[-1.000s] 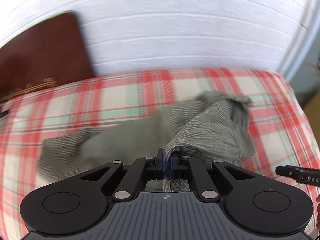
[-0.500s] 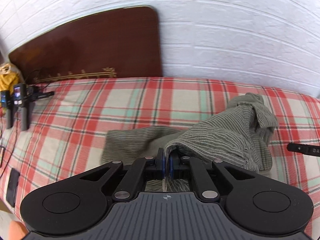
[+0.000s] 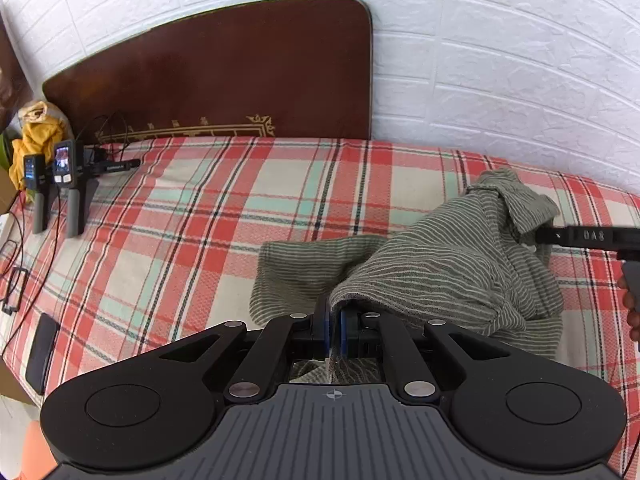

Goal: Fold clothes

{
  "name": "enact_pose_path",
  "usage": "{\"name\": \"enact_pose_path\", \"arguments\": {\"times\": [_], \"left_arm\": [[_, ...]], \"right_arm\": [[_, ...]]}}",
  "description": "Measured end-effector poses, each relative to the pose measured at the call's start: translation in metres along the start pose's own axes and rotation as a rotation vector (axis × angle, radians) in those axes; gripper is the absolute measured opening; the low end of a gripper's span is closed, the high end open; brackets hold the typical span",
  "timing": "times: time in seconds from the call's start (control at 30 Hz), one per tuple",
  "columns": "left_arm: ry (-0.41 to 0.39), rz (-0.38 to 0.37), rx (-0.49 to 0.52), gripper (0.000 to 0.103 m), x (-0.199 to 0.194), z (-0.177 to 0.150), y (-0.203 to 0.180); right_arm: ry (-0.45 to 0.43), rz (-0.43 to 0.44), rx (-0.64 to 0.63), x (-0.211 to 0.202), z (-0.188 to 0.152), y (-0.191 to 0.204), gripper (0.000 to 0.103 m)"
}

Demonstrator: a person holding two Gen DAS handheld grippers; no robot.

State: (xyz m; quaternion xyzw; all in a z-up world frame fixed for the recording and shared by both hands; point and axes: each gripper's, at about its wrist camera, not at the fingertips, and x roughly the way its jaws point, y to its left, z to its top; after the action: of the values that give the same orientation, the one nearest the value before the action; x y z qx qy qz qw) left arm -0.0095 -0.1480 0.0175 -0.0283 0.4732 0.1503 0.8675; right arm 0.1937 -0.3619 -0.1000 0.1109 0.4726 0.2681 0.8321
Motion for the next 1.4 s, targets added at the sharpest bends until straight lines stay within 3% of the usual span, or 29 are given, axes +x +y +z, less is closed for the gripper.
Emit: {"name": "enact_pose_path", "arguments": {"times": [0.03,0.1,0.27,0.63,0.9,1.23,1.4], "left_arm": [[0.002,0.001,0.001,0.0,0.001,-0.001,0.001],[0.006,0.002,0.003,0.0,0.002,-0.002,0.003],[0.002,-0.004,0.0,0.0,0.005,0.0,0.006],[-0.119,-0.088,0.049,0.0,-0.022,0.026,-0.014],[-0.216,-0.218,0.189,0.001,-0.064,0.038,-0.054],[-0.358,-0.432,0.362,0.001,-0.148,0.043,-0.092],[-0.366,-0.456,0.373,0.002,-0.153,0.045,-0.089]], "right_arm": [[0.011,0.026,0.016,0.004,0.002,0.0,0.054],[0.03,0.067,0.053,0.007,0.004,0.001,0.005],[-0.044,0.104,0.088,-0.024,0.005,0.005,0.004],[-0.325,0.192,0.106,-0.192,-0.005,0.002,0.004],[-0.4,0.119,0.053,-0.307,-0.03,0.015,0.003],[-0.592,0.028,0.019,-0.45,-0.057,0.057,0.003],[-0.599,-0.021,-0.061,-0.448,-0.046,0.075,0.003]]}}
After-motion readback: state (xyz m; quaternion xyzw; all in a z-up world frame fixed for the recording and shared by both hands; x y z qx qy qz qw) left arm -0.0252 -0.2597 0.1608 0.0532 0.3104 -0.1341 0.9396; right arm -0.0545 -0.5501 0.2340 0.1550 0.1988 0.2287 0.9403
